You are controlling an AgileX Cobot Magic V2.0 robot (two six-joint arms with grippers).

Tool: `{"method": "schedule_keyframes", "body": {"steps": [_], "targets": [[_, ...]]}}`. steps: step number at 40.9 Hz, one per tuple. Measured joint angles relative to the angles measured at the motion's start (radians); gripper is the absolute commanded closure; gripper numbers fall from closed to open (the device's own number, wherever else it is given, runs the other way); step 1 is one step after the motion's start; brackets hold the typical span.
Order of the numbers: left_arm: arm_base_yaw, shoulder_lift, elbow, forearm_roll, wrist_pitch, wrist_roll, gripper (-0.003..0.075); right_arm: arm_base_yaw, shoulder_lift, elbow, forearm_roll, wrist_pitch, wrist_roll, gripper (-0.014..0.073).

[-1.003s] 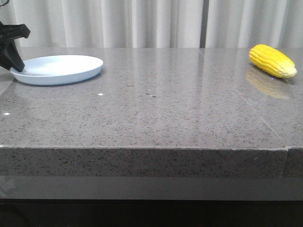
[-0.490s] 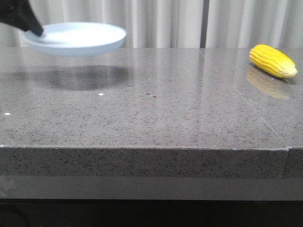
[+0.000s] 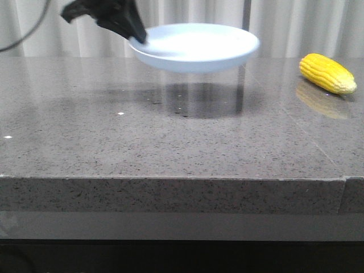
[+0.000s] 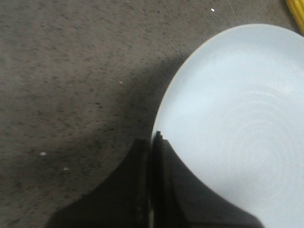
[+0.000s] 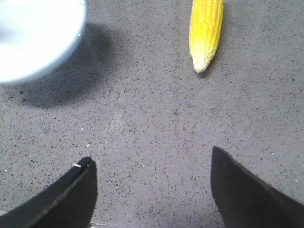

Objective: Place corn on plate with both arms
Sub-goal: 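Grip the plate rim with the left gripper and slide it toward the corn, then release the plate and lift the left gripper away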

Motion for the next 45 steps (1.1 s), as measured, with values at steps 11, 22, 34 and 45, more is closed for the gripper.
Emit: {"method": "schedule_keyframes", "body": {"steps": [11, 22, 34, 45], "targets": [[-0.043, 0.089, 0.0, 0.03, -0.021, -0.014, 0.0741, 0.0, 0.0, 0.0, 0.0, 0.0, 0.0, 0.0062], [-0.043, 0.107, 0.0, 0.039, -0.022, -0.018, 0.0695, 0.0, 0.0, 0.0, 0.0, 0.0, 0.0, 0.0062], [-0.043, 0.105, 0.0, 0.088, 0.028, -0.018, 0.0358, 0.0, 0.0, 0.0, 0.0, 0.0, 0.0, 0.0062], [-0.051, -0.076, 0.0, 0.209, 0.099, -0.018, 0.0363, 0.0, 0.0, 0.0, 0.0, 0.0, 0.0, 0.0062]]}}
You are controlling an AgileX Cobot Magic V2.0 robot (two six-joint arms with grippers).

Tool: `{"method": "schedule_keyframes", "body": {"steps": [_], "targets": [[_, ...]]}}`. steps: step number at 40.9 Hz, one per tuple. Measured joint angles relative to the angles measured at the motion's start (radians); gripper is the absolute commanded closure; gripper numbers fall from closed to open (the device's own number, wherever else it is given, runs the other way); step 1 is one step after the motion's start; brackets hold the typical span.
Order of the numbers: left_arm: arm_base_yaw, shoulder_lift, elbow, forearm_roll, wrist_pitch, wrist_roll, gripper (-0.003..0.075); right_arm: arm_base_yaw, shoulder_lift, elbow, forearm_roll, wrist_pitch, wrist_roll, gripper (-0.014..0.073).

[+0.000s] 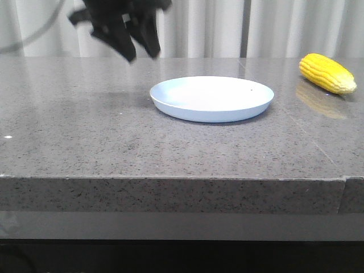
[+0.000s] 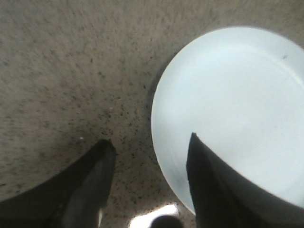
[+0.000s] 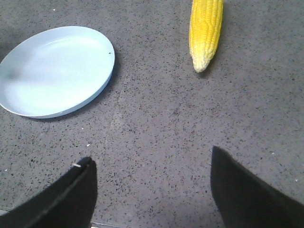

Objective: Place corn on plate with both arms
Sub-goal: 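Release the plate and lift the left gripper away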

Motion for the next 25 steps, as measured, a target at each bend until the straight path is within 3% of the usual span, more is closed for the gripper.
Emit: {"method": "schedule_keyframes", "body": {"steps": [14, 25], "targets": [[-0.193, -0.391, 0.15, 0.145, 0.05, -0.002, 0.0363, 0.0, 0.0, 0.0, 0.0, 0.0, 0.0, 0.0062], [-0.237, -0.695, 0.401, 0.157, 0.044, -0.002, 0.0363, 0.0, 0.0, 0.0, 0.0, 0.0, 0.0, 0.0062]]}}
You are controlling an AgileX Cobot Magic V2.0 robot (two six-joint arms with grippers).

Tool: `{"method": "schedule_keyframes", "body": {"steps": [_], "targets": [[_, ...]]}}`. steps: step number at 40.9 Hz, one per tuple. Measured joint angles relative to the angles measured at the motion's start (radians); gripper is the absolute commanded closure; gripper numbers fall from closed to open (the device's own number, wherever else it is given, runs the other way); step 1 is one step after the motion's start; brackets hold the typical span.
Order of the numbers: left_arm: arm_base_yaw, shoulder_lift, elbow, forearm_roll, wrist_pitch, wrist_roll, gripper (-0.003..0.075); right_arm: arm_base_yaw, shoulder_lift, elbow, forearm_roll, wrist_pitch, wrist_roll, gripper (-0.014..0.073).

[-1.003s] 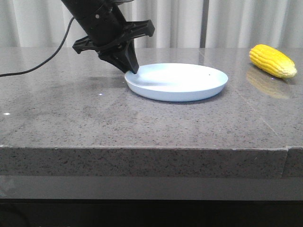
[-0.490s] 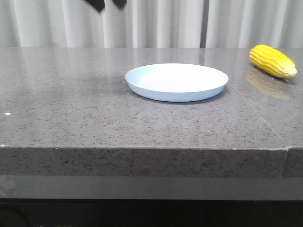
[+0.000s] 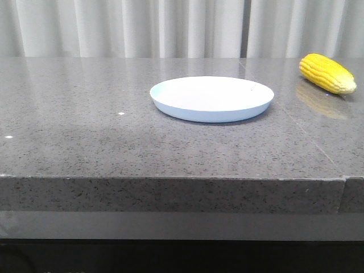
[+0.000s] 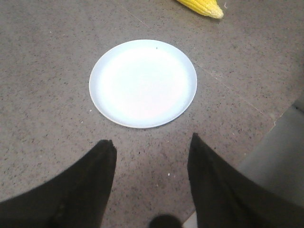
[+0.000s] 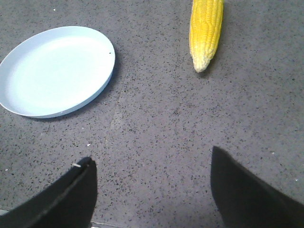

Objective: Place corn on plate with both arms
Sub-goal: 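Release the plate and lift the left gripper away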

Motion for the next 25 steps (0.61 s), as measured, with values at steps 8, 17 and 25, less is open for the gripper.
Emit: {"method": "schedule_keyframes", "body": {"steps": [8, 17, 25], "targets": [[-0.002, -0.181, 0.142, 0.004, 0.0, 0.0, 0.0363, 0.0, 0.0, 0.0, 0.0, 0.0, 0.0, 0.0062], [-0.002, -0.308, 0.197, 0.004, 0.004, 0.0, 0.0363, 0.0, 0.0, 0.0, 0.0, 0.0, 0.0, 0.0062], [-0.002, -0.338, 0.197, 0.004, 0.004, 0.0, 0.0363, 0.0, 0.054, -0.041, -0.054, 0.011, 0.0, 0.0011]]}}
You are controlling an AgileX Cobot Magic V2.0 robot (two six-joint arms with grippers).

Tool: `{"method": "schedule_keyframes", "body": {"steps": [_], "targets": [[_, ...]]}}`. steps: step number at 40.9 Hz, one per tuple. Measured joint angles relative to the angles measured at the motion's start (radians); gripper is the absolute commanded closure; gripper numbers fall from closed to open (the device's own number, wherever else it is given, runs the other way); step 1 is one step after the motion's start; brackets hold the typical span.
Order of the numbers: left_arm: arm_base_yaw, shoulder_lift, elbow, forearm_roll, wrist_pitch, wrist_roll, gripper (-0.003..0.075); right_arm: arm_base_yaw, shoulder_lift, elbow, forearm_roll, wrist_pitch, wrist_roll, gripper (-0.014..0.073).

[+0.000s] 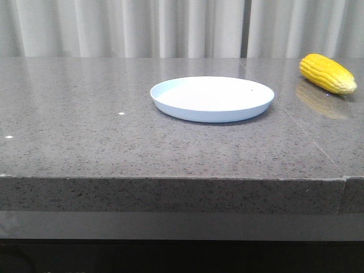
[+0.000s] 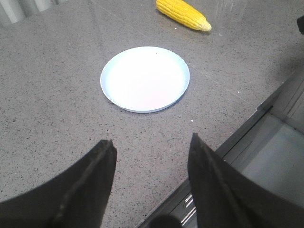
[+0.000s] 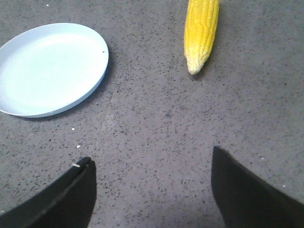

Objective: Place corn on plate with both arms
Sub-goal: 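Release the plate and lift the left gripper away, then lower the right gripper over the yellow corn cob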

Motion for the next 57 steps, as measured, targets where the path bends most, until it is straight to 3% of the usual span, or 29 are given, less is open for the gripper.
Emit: {"method": "schedule_keyframes", "body": {"steps": [4, 19, 38, 57], "targets": [[0.0, 0.0, 0.0, 0.0, 0.0, 0.0, 0.0365, 0.0, 0.078, -0.066, -0.032, 0.025, 0.0, -0.005], [0.0, 0.0, 0.002, 0.0, 0.0, 0.0, 0.0365, -0.006, 0.522, -0.393, -0.043, 0.049, 0.0, -0.0042], [0.0, 0.0, 0.002, 0.0, 0.0, 0.0, 0.0365, -0.131, 1.049, -0.82, -0.018, 0.08, 0.02, -0.0042], [0.0, 0.0, 0.002, 0.0, 0.0, 0.0, 0.0365, -0.142, 1.273, -0.983, 0.059, 0.034, 0.02, -0.0042]]}}
